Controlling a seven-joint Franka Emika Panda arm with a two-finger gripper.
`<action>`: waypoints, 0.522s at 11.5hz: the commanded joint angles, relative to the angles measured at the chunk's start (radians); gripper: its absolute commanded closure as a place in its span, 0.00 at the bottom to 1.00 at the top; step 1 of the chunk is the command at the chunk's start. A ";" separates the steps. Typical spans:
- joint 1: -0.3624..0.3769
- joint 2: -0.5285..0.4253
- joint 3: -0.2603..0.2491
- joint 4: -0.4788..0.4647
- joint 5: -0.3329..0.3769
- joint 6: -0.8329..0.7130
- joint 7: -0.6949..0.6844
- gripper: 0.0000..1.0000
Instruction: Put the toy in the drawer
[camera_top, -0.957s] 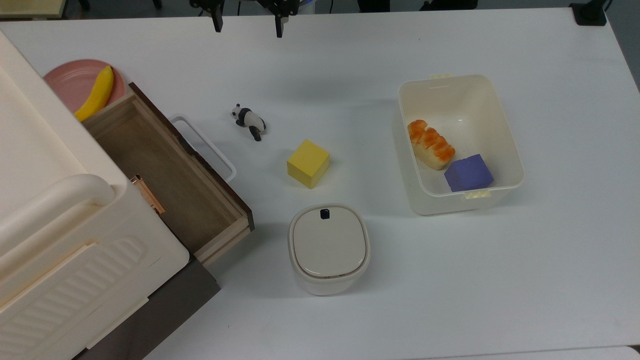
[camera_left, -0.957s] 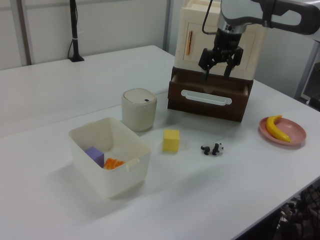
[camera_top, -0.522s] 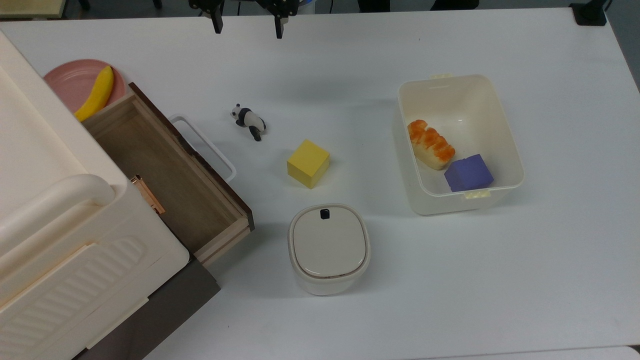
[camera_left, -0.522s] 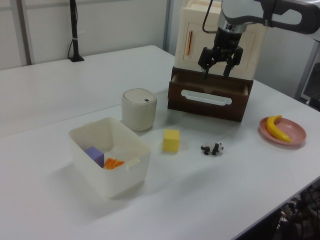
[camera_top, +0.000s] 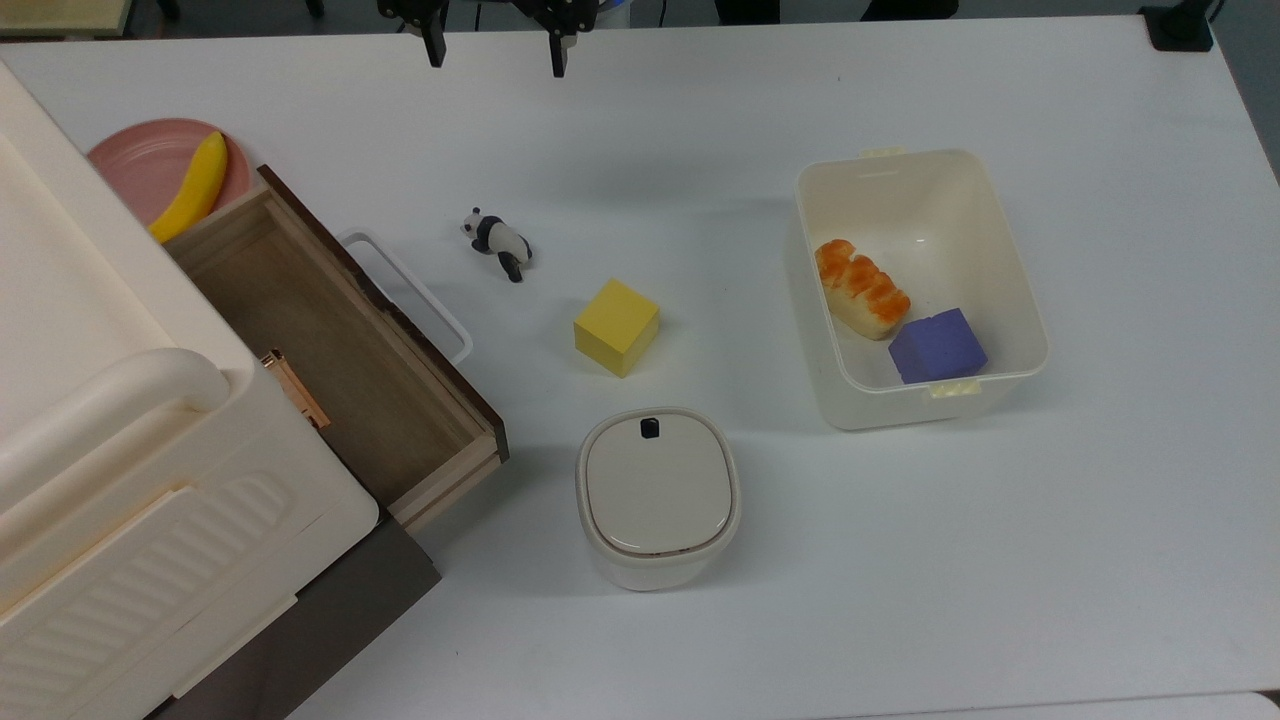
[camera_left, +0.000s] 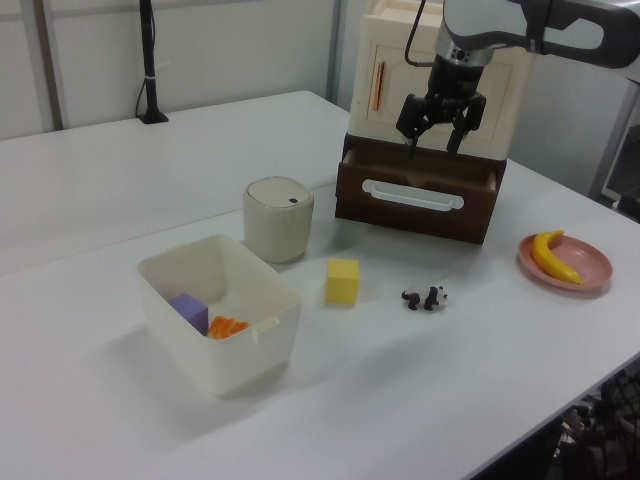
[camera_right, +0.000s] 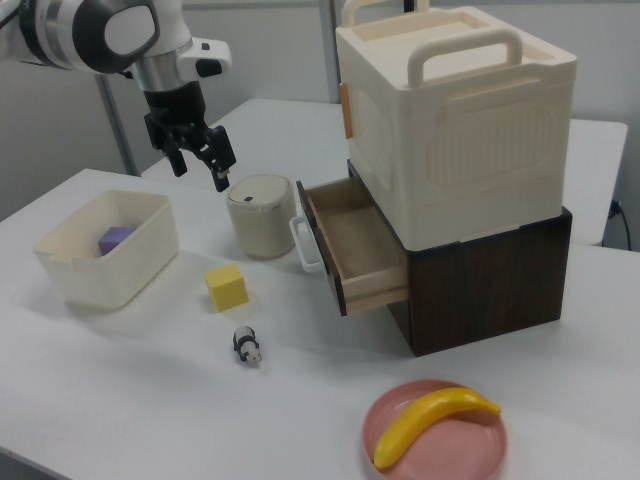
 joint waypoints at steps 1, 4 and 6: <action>0.020 -0.010 -0.019 -0.015 0.021 0.020 0.003 0.00; 0.020 -0.012 -0.019 -0.019 0.019 0.020 0.003 0.00; 0.020 -0.013 -0.019 -0.021 0.021 0.018 0.003 0.00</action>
